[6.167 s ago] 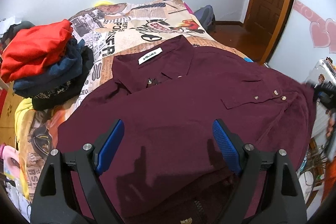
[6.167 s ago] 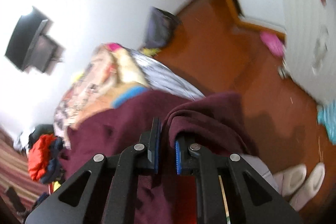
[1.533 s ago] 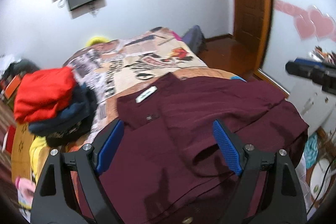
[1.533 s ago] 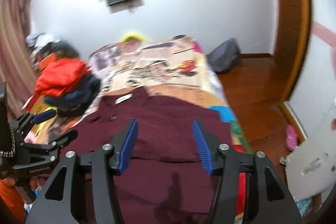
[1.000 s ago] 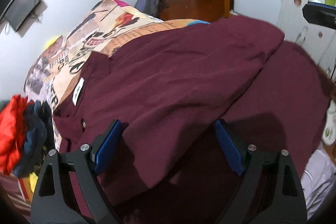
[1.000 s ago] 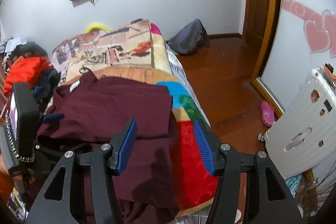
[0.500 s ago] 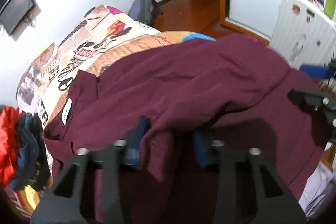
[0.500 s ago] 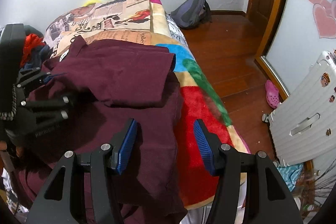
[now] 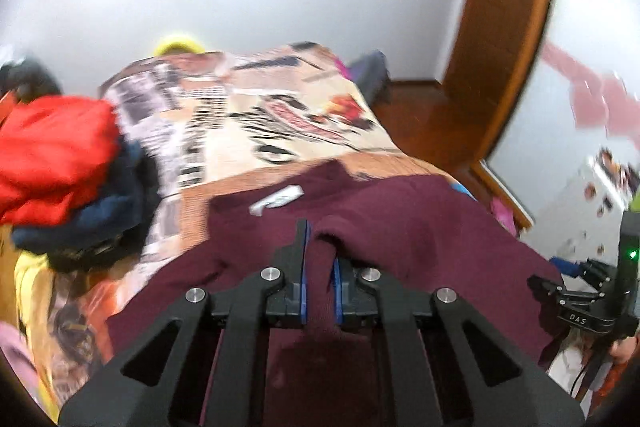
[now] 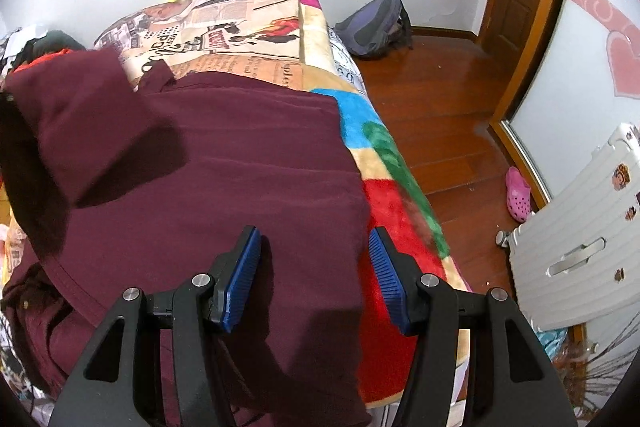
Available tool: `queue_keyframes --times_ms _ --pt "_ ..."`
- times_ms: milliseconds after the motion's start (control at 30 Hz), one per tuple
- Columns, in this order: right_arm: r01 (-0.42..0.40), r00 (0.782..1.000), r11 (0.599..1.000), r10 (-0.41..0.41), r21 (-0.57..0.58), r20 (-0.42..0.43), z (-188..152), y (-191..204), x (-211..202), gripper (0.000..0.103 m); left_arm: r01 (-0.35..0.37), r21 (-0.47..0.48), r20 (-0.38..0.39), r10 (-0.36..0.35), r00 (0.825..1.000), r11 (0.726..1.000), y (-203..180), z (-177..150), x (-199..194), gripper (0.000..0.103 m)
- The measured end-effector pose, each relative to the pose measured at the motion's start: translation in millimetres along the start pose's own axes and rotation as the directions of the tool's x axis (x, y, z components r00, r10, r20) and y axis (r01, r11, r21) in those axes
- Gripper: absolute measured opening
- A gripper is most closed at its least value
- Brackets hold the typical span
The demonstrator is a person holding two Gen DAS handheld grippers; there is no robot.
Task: Fold large clothes
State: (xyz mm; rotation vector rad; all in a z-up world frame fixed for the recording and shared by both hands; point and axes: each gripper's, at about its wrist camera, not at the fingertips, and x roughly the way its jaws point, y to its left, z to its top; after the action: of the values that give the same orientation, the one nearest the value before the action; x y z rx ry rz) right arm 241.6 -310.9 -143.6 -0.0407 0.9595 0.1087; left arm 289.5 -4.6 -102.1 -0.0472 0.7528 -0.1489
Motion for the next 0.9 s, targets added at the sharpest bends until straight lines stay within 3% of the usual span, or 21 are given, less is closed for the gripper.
queue_keyframes --times_ms 233,367,467,633,767,900 --pt "0.038 0.999 0.999 -0.038 -0.039 0.016 5 14 2 0.054 0.002 -0.194 -0.039 -0.01 0.999 0.981 70 -32 -16 0.012" --pt "0.065 0.998 0.996 -0.064 -0.058 0.014 3 19 6 0.057 -0.059 -0.292 -0.142 0.018 0.99 0.955 105 -69 2 0.012" --pt "0.093 0.996 0.992 -0.092 -0.087 0.016 2 24 6 0.058 -0.076 -0.339 -0.217 0.001 0.976 0.938 122 -101 17 0.022" --pt "0.129 0.992 0.985 -0.128 -0.117 0.014 1 29 7 0.059 -0.116 -0.357 -0.278 0.013 0.961 0.927 130 -137 28 0.047" --pt "0.135 0.991 0.985 -0.135 -0.105 0.009 3 29 6 0.059 -0.154 -0.303 -0.279 0.067 0.958 0.94 121 -143 25 0.05" --pt "0.126 0.992 0.987 -0.125 -0.097 0.016 6 32 0 0.059 -0.213 -0.135 -0.277 0.169 0.946 0.968 97 -133 19 0.052"
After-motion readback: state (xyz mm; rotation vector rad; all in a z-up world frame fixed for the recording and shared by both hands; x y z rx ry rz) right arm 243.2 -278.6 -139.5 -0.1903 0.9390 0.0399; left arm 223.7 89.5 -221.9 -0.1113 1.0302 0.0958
